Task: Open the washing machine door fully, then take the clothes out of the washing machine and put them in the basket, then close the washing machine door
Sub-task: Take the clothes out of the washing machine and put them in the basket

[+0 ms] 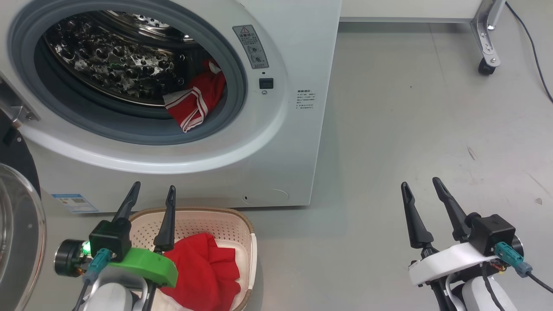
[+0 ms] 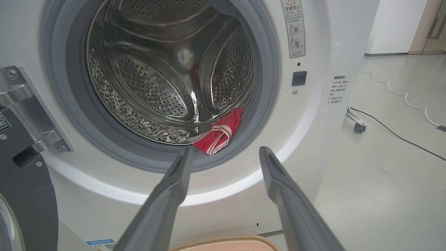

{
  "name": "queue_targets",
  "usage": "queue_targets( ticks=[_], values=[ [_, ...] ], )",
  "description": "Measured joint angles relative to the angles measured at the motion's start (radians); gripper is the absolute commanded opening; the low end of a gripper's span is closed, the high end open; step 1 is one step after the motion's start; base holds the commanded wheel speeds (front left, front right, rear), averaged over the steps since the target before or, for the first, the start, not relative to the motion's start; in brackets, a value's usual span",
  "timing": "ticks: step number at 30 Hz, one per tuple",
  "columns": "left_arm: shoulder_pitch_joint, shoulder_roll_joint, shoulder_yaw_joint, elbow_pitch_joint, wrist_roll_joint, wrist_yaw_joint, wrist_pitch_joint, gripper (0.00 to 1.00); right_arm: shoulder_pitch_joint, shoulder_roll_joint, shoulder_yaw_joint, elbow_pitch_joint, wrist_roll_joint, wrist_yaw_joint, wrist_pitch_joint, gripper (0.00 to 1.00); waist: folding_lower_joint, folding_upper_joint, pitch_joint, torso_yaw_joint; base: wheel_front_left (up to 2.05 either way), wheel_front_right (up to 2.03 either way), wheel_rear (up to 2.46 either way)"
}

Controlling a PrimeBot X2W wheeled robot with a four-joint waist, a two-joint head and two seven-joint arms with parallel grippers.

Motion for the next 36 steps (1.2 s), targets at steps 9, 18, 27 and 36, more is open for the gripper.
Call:
queue_targets(
  ticks=[9, 18, 27, 36],
  values=[
    [0.011, 0.0, -0.001, -0.004, 0.006, 0.0, 0.0, 1.0, 0.0, 0.001, 0.005, 0.0, 0.0, 0.0, 0.0, 1.0, 0.0, 0.0, 0.003, -0.001, 0.0, 0.0, 0.0],
    [0.015, -0.001, 0.001, -0.024, 0.006, 0.0, 0.0, 1.0, 0.0, 0.001, 0.018, -0.002, 0.0, 0.0, 0.0, 1.0, 0.0, 0.0, 0.016, -0.008, 0.0, 0.0, 0.0],
    [0.014, -0.001, 0.001, -0.05, 0.009, 0.0, 0.0, 1.0, 0.0, 0.002, 0.027, -0.024, 0.0, 0.0, 0.0, 1.0, 0.0, 0.0, 0.073, -0.022, 0.0, 0.0, 0.0],
    [-0.046, 0.01, 0.01, -0.062, 0.017, 0.001, 0.008, 1.0, -0.003, 0.001, 0.044, -0.031, -0.003, 0.0, 0.0, 1.0, 0.0, 0.0, 0.162, -0.036, 0.0, 0.0, 0.0]
  ],
)
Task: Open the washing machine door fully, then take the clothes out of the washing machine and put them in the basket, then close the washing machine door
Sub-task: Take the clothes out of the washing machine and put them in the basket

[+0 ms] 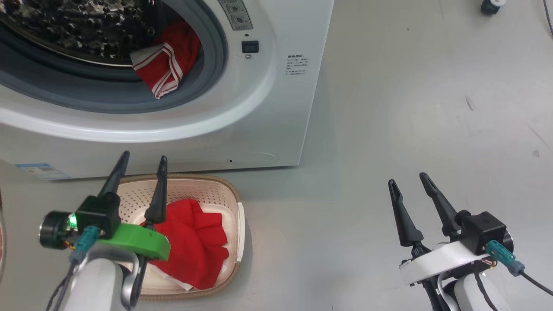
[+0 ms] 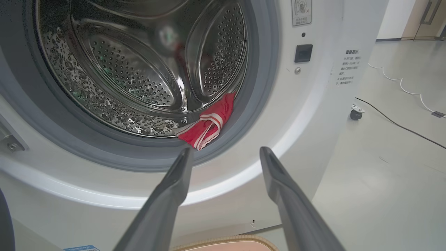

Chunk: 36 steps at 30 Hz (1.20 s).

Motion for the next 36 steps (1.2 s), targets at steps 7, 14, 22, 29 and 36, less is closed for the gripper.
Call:
queue_targets(
  ticks=[7, 14, 22, 29, 36],
  values=[
    [-0.126, 0.022, 0.06, 0.0, -0.042, 0.0, 0.069, 1.0, -0.049, 0.001, 0.011, -0.017, 0.0, 0.0, 0.0, 1.0, 0.0, 0.0, 0.086, -0.026, 0.0, 0.0, 0.0],
    [-0.253, 0.054, 0.119, 0.041, -0.098, 0.0, 0.17, 1.0, -0.091, 0.002, 0.027, -0.016, 0.0, 0.0, 0.0, 1.0, 0.0, -0.0001, 0.148, -0.076, 0.0, 0.0, 0.0],
    [-0.388, 0.072, 0.165, 0.125, -0.178, 0.0, 0.328, 1.0, -0.107, 0.005, 0.035, -0.012, 0.001, 0.0, 0.0, 1.0, 0.0, -0.0001, 0.193, -0.144, 0.0, 0.0, 0.0],
    [-0.498, 0.074, 0.193, 0.195, -0.252, 0.0, 0.443, 1.0, -0.121, 0.008, 0.043, -0.007, 0.005, 0.0, 0.0, 1.0, 0.0, 0.0, 0.223, -0.19, 0.0, 0.0, 0.0],
    [-0.577, 0.072, 0.191, 0.26, -0.282, -0.001, 0.523, 1.0, -0.129, 0.012, 0.045, -0.003, 0.011, 0.0, 0.0, 1.0, 0.0, 0.0, 0.243, -0.218, 0.0, 0.0, 0.0]
  ],
)
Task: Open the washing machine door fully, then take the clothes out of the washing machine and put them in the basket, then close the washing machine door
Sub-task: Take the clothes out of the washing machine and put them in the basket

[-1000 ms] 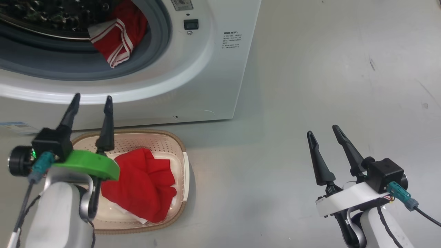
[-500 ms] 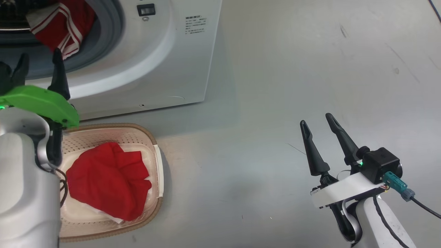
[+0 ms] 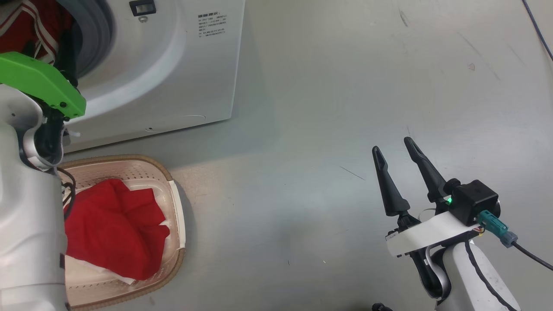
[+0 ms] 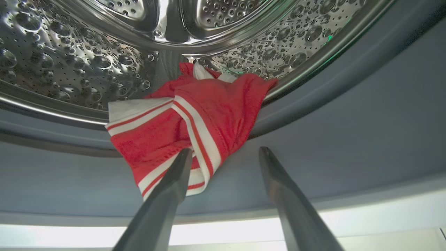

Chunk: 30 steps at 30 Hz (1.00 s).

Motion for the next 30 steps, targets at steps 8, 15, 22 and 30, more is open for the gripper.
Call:
queue_targets(
  ticks=[8, 15, 22, 30],
  values=[
    [-0.059, 0.018, 0.02, 0.084, -0.018, 0.019, 0.062, 1.0, -0.008, 0.002, 0.003, 0.002, 0.0, 0.0, 0.0, 1.0, 0.0, 0.0, 0.009, -0.012, 0.0, 0.0, 0.0],
    [-0.107, 0.047, 0.008, 0.144, 0.001, 0.027, 0.118, 1.0, -0.015, 0.003, 0.009, 0.002, 0.0, 0.0, 0.0, 1.0, 0.0, 0.0, 0.02, -0.023, 0.0, 0.0, 0.0],
    [-0.163, 0.054, -0.002, 0.179, 0.01, 0.028, 0.131, 1.0, -0.021, 0.004, 0.017, 0.002, 0.0, 0.0, 0.0, 1.0, 0.0, 0.0, 0.035, -0.033, 0.0, 0.0, 0.0],
    [-0.228, 0.084, -0.013, 0.222, 0.039, 0.049, 0.141, 1.0, -0.043, 0.005, 0.036, -0.002, 0.0, 0.0, 0.0, 1.0, 0.0, 0.0, 0.067, -0.046, 0.0, 0.0, 0.0]
  ],
)
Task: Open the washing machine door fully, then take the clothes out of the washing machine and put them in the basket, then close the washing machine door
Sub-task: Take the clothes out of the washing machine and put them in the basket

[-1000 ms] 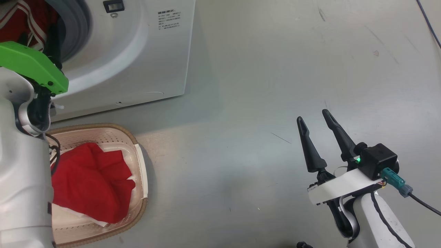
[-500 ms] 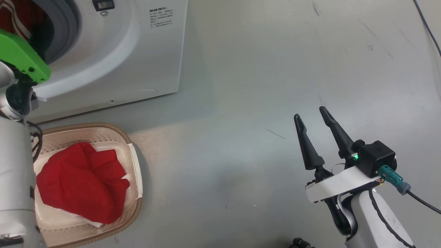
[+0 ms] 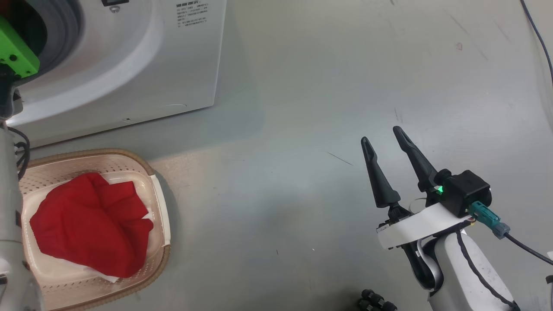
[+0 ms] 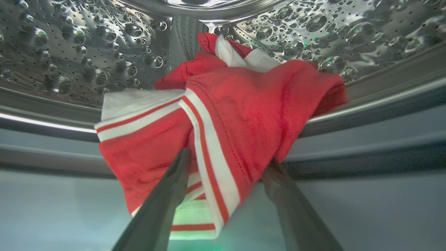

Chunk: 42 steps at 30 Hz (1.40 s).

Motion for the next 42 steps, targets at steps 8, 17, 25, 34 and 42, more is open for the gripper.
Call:
queue_targets(
  ticks=[8, 17, 25, 34, 42],
  values=[
    [-0.043, 0.043, -0.021, 0.035, 0.053, 0.009, -0.026, 1.0, -0.022, 0.001, 0.03, 0.002, 0.0, 0.0, 0.0, 1.0, 0.0, 0.0, 0.024, -0.025, 0.0, 0.0, 0.0],
    [-0.07, 0.056, -0.013, 0.064, 0.057, 0.02, -0.098, 1.0, -0.032, 0.002, 0.035, 0.011, 0.0, 0.0, 0.0, 1.0, 0.0, 0.0, 0.041, -0.046, 0.0, 0.0, 0.0],
    [-0.075, 0.048, -0.004, 0.119, 0.056, 0.015, -0.155, 0.0, -0.034, 0.002, 0.031, 0.021, 0.0, 0.0, 0.0, 1.0, 0.0, 0.0, 0.035, -0.052, 0.0, 0.0, 0.0],
    [-0.075, 0.024, -0.016, 0.166, 0.054, -0.026, -0.215, 0.0, -0.036, 0.002, 0.011, 0.026, -0.002, 0.0, 0.0, 1.0, 0.0, 0.0, 0.004, -0.032, 0.0, 0.0, 0.0],
    [-0.044, 0.021, -0.027, 0.204, 0.054, -0.054, -0.28, 0.0, -0.038, 0.002, -0.011, 0.04, -0.002, 0.0, 0.0, 1.0, 0.0, 0.0, -0.046, -0.003, 0.0, 0.0, 0.0]
  ],
)
